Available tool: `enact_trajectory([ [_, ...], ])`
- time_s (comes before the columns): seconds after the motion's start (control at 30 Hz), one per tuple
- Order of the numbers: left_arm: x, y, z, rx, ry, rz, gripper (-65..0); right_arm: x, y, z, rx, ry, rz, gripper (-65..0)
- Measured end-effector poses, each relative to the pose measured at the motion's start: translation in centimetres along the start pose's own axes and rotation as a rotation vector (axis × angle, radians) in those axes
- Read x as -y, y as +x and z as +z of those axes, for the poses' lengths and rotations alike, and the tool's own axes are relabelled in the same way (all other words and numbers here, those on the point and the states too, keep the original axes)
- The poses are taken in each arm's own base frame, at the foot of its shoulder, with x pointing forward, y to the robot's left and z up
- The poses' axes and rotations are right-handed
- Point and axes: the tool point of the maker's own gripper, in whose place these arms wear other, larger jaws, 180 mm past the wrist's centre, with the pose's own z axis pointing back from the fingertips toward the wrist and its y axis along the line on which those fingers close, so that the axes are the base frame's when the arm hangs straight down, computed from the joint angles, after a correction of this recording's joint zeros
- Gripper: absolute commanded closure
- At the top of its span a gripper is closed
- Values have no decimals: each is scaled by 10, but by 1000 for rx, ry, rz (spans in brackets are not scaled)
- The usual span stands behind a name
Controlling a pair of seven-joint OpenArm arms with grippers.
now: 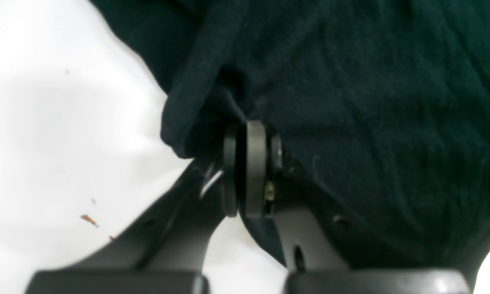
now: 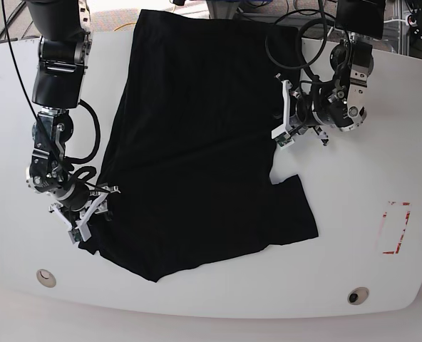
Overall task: Layout the t-shirt on the table in an organized manner, then fold the t-shirt properly
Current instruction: 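Drag the shirt with both grippers, rotating it across the table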
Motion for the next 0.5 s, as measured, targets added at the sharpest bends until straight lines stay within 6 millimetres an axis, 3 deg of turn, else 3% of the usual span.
enact_trajectory([
  [0.27,-11,-6,4,-15,35,-34,-4,3,22,-2,38,-4,3,-290],
  [0.5,-56,-33,26,-131,143,-86,-4,6,22,-5,31,-5,-13,-289],
])
